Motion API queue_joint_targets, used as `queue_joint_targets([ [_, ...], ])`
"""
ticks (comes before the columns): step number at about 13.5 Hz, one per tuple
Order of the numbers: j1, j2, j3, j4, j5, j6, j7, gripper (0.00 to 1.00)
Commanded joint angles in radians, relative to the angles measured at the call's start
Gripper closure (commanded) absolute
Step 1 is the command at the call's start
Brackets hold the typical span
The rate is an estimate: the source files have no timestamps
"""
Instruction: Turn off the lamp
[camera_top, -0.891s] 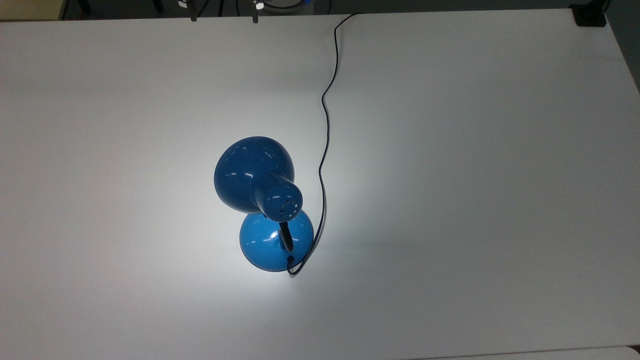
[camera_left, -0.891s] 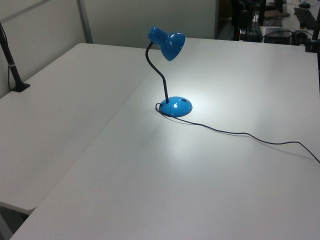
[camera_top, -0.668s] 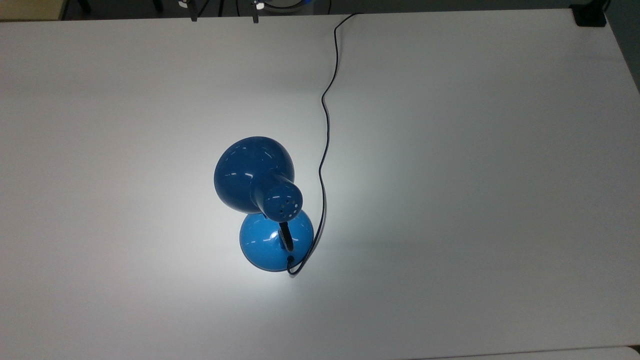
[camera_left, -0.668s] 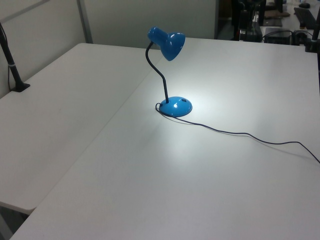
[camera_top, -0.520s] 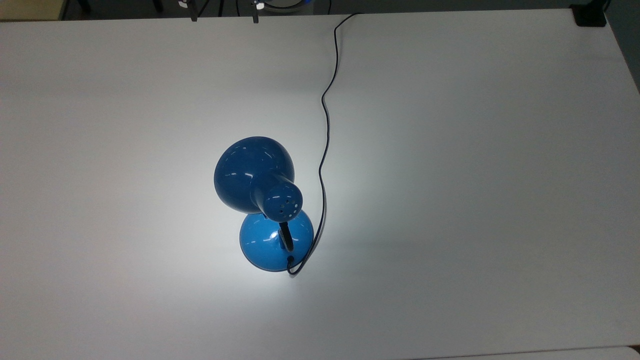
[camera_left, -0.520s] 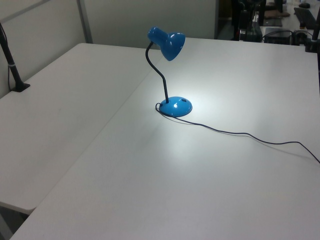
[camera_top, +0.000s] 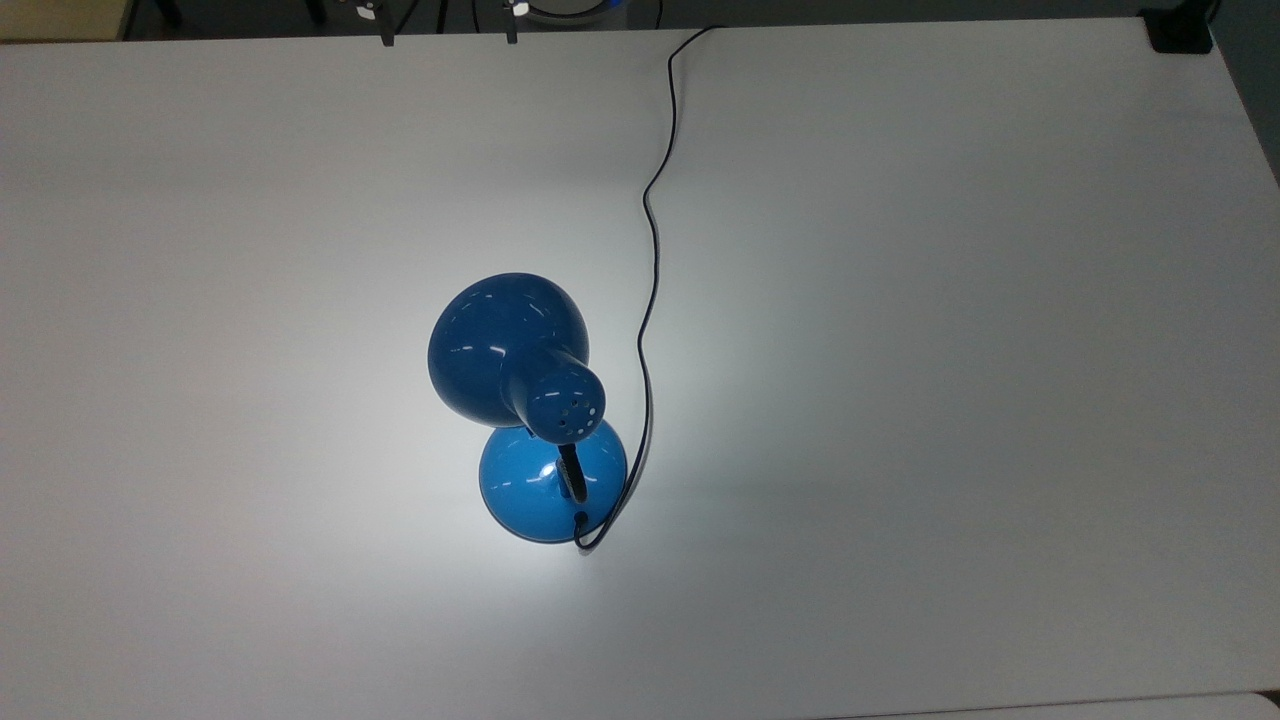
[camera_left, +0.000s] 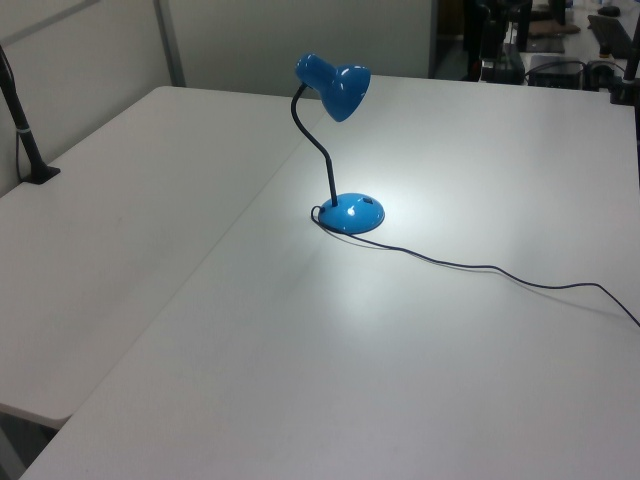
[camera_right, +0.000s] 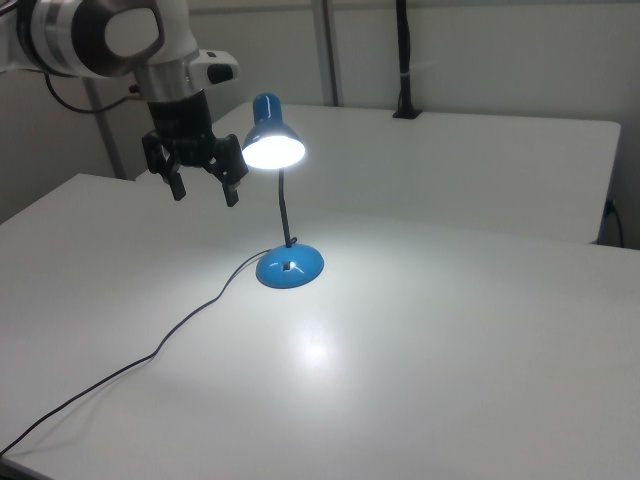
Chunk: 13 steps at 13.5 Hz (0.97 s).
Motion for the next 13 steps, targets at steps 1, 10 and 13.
queue_joint_targets([
  [1,-0.004,0.007,-0.011,-0.003,-0.017,0.008,-0.268,0.0],
  [10,-0.047,0.152,-0.01,-0.074,0.12,0.323,-0.358,1.0],
  [13,-0.042,0.229,-0.01,-0.1,0.176,0.482,-0.357,1.0],
])
